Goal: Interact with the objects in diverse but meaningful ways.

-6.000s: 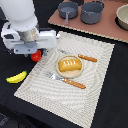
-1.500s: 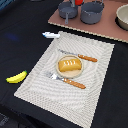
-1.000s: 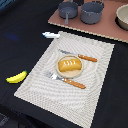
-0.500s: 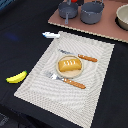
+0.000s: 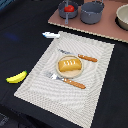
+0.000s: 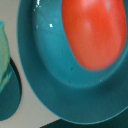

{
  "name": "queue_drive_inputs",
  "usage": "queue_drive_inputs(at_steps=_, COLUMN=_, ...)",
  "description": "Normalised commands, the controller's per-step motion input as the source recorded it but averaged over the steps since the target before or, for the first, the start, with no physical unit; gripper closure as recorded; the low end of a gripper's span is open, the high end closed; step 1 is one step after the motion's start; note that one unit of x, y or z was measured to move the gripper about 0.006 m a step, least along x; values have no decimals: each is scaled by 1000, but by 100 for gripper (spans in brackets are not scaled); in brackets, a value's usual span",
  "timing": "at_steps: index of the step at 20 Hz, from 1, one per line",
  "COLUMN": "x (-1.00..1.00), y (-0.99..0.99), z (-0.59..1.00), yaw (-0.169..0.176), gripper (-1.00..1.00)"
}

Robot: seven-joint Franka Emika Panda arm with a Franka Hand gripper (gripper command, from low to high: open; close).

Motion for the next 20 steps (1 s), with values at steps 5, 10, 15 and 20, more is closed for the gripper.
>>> queue_drive_inputs(at_steps=5, x=55, y=-628, z=624, yaw=-1, gripper=-100)
queue_drive_inputs(at_steps=10, x=102, y=-1000, z=531, yaw=0, gripper=-100)
queue_drive_inputs(at_steps=15, x=4, y=-985, z=273, yaw=5, gripper=-100)
queue_drive_inputs(at_steps=20, x=0, y=-935, z=18, yaw=41, gripper=-100)
